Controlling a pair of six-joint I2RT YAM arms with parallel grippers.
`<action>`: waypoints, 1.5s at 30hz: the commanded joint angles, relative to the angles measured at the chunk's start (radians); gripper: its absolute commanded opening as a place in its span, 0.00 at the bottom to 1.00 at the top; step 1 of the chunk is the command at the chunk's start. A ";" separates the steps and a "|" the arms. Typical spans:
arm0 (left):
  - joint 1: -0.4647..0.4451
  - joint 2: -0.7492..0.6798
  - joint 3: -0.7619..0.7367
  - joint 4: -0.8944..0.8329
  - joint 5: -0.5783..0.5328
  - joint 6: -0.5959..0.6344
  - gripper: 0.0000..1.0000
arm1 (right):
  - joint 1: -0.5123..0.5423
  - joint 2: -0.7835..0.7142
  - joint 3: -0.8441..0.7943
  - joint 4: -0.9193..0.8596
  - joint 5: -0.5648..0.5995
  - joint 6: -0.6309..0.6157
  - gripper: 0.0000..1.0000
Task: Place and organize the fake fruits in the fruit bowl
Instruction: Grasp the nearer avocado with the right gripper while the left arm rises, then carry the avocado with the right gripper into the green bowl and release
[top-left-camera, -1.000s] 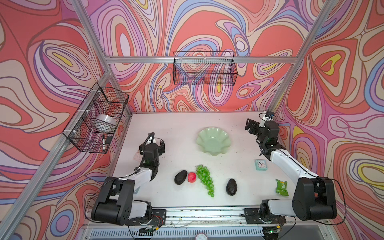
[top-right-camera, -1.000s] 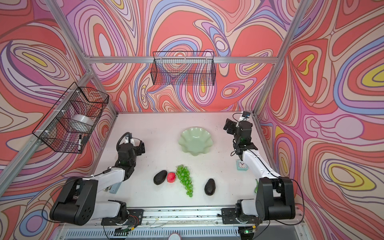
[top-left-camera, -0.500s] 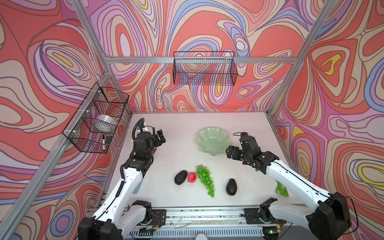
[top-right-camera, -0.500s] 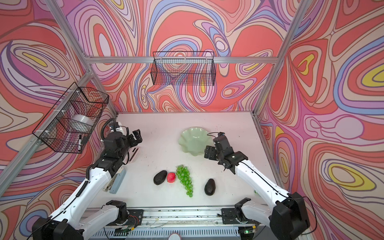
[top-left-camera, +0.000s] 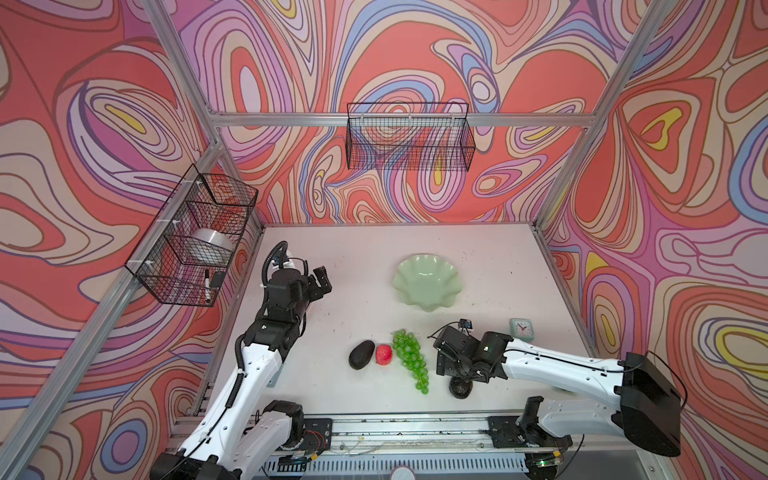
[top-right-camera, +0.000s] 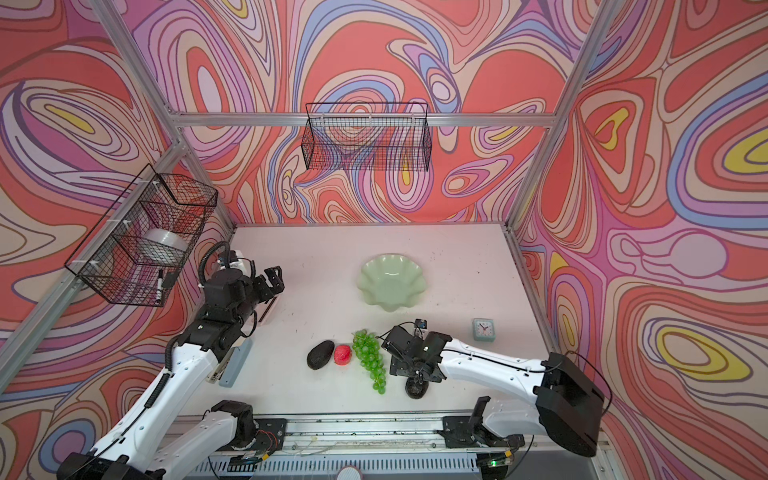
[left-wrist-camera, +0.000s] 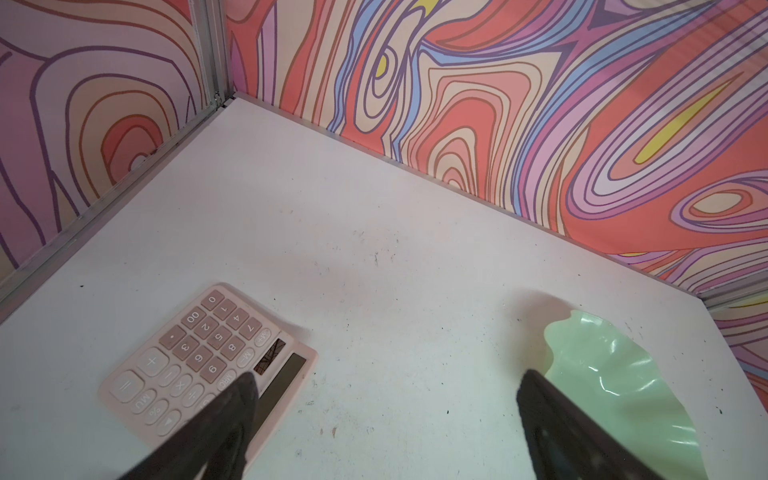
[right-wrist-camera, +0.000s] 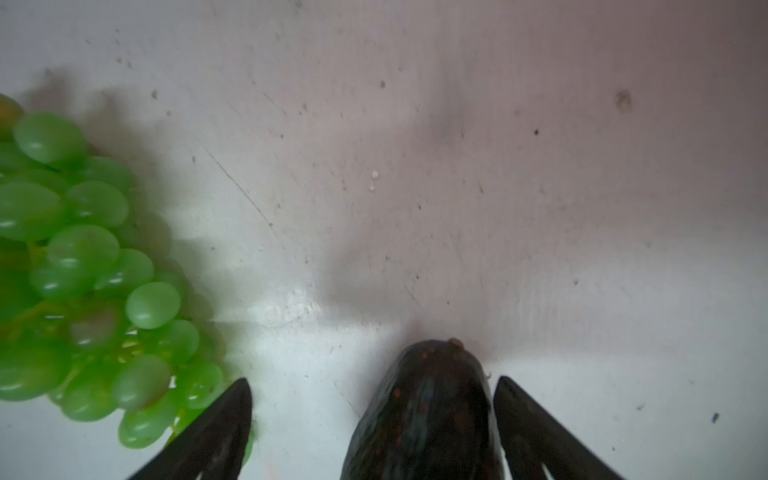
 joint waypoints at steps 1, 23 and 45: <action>0.000 -0.014 -0.022 -0.026 0.007 -0.021 0.98 | 0.009 0.007 -0.035 -0.019 0.014 0.088 0.92; 0.000 -0.021 -0.030 -0.039 -0.016 -0.017 0.98 | 0.043 -0.026 -0.012 -0.007 0.046 0.136 0.51; 0.000 -0.080 -0.039 -0.177 0.024 -0.041 0.96 | -0.399 0.401 0.652 0.358 0.012 -0.576 0.46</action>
